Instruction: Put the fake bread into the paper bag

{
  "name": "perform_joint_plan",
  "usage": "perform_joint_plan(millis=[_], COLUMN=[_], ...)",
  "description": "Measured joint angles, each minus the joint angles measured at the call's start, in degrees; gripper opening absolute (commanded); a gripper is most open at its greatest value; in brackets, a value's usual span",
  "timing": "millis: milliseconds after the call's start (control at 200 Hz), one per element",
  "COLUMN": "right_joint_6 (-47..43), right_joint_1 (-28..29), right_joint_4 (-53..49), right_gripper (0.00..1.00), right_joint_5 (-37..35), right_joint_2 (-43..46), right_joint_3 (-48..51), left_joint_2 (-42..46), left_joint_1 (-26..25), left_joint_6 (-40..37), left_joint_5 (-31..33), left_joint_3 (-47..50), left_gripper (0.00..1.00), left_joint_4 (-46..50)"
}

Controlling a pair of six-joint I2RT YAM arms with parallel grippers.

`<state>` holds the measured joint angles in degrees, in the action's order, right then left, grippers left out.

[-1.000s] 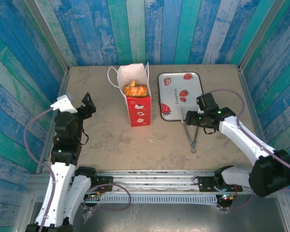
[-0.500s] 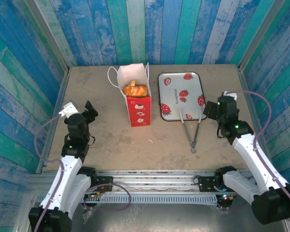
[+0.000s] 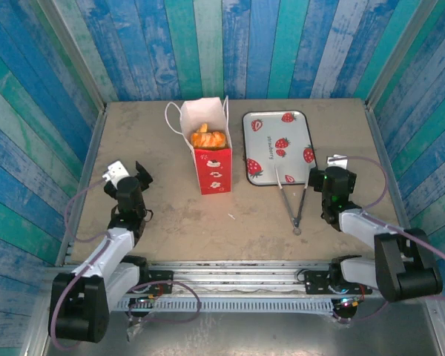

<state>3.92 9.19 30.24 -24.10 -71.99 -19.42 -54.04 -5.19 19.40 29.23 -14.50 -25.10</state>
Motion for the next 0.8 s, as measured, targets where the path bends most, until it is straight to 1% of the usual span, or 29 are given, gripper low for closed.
perform_joint_plan(millis=[205, 245, 386, 481, 621, 716, 796], right_joint_6=[-3.04, -3.45, -4.22, -4.24, -3.98, -3.98, -3.98], right_joint_1=[-0.55, -0.76, -1.14, -1.88, -2.49, -2.54, -2.58], right_joint_4=[15.67, 17.14, 18.49, 22.43, 21.73, 21.0, 20.57], right_gripper=[1.0, 1.0, 1.0, 1.0, 1.0, 1.0, 1.0], right_joint_5=[0.76, 1.36, 3.54, 4.02, 4.92, 5.22, 5.4], right_joint_2=[-8.02, -9.38, -11.19, -14.95, -15.58, -15.56, -15.45], right_joint_3=[0.66, 0.68, 0.46, -0.13, -1.44, -1.79, -1.92], left_joint_2=[-7.48, -8.92, -15.61, -20.04, -29.35, -30.6, -31.01], left_joint_1=[0.0, 0.0, 0.0, 0.0, 0.0, 0.0, 0.9], left_joint_6=[-5.7, -6.75, -11.04, -13.75, -16.83, -17.88, -17.9], left_joint_5=[-1.4, -2.03, -5.79, -8.85, -12.55, -14.47, -16.0], left_joint_3=[2.67, 3.17, 3.61, 3.63, 4.11, 3.74, 1.49], left_gripper=[0.94, 0.94, 0.94, 0.94, 0.94, 0.94, 0.94], left_joint_4=[-10.88, -13.25, -22.29, -28.59, -39.43, -39.15, -38.23])
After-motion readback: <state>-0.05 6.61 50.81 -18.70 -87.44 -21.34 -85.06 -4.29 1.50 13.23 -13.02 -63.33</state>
